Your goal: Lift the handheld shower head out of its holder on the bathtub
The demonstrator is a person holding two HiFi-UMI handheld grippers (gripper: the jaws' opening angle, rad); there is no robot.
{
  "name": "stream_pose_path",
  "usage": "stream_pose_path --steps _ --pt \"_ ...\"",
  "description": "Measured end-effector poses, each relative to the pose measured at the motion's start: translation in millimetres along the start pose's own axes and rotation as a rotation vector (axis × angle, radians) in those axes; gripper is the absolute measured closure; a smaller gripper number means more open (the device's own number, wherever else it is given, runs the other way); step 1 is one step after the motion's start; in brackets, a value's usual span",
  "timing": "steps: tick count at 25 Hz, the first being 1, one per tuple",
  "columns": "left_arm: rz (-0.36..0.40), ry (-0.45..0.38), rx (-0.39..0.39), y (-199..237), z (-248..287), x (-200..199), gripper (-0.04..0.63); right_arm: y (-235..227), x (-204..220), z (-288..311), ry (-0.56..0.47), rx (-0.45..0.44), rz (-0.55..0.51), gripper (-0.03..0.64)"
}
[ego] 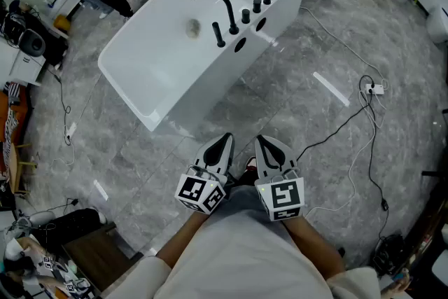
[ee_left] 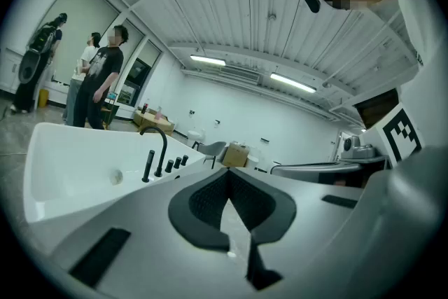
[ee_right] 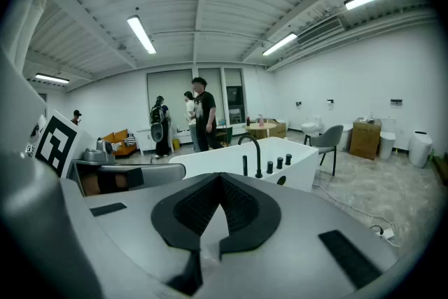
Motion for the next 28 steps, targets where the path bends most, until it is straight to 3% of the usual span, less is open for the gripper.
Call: stream_pose_path --steps 6,18,28 --pt "0.016 0.005 0.000 -8 -11 -2 0.591 15 0 -12 -0.022 -0.025 -0.049 0.597" --pt "0.021 0.049 -0.019 -17 -18 1 0.591 12 6 -23 -0.049 -0.062 0.083 0.597" --pt "0.101 0.084 -0.067 -12 -29 -3 0.591 8 -4 -18 -0.110 -0.039 0.142 0.597"
Point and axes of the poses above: the fingertips, and each gripper's own axes: z forward along the fingers, y to its left, x out of its underside, the point moved 5 cm from there along -z, backward along the fingers, and after that the axes turned 6 degrees about y, right-handed, at the moved point
